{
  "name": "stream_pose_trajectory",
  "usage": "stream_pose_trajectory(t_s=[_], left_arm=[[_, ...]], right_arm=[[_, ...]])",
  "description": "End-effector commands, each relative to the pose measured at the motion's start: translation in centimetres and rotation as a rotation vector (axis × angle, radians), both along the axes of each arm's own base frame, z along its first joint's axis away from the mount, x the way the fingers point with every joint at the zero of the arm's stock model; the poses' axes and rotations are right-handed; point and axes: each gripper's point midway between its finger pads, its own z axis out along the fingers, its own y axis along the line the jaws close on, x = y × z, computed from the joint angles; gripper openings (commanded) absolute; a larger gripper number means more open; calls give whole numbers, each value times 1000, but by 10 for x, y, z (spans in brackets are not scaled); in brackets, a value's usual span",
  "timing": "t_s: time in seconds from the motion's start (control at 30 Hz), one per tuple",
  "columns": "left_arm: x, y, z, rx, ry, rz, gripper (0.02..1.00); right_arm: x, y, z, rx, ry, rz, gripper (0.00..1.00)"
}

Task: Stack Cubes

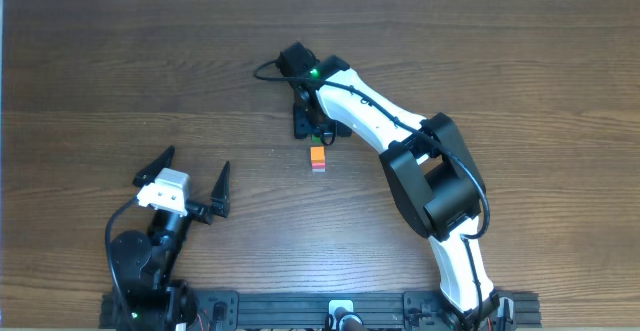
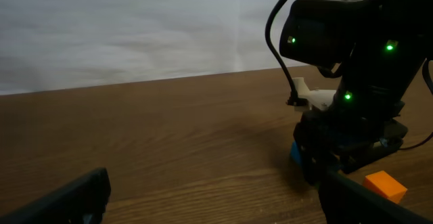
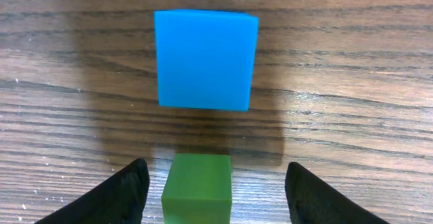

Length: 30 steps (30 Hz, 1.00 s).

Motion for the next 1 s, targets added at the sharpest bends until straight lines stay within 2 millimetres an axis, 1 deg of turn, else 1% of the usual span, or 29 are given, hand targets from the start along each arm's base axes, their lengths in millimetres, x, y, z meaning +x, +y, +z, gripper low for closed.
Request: stream_pose_trajectory(t_s=[0.03,0.17,0.33,0.47,0.57,0.9,1.0], left_arm=[[-1,-2,-1,16,-9,-12,1000],[-1,-2,-1,16,-9,-12,1000],[-1,-2,-1,16,-9,-12,1000],[-1,-2,-1,16,-9,-12,1000],[-1,-2,-1,16,-10,-12,1000],[-1,-2,-1,16,-9,-12,1000],[-1,-2,-1,16,-10,-12,1000]], right_arm=[[-5,-2,-10,-28,13,2,617],[-7,1,-10,-28,12,10,608],[-9,4,-10,-28,12,18,540],[-10,5,-10,-29,13,20,509],[-10,5,-10,-29,14,20,461],[-13,2,-15,-36,23,10,432],[-13,2,-15,-35,23,10,378]])
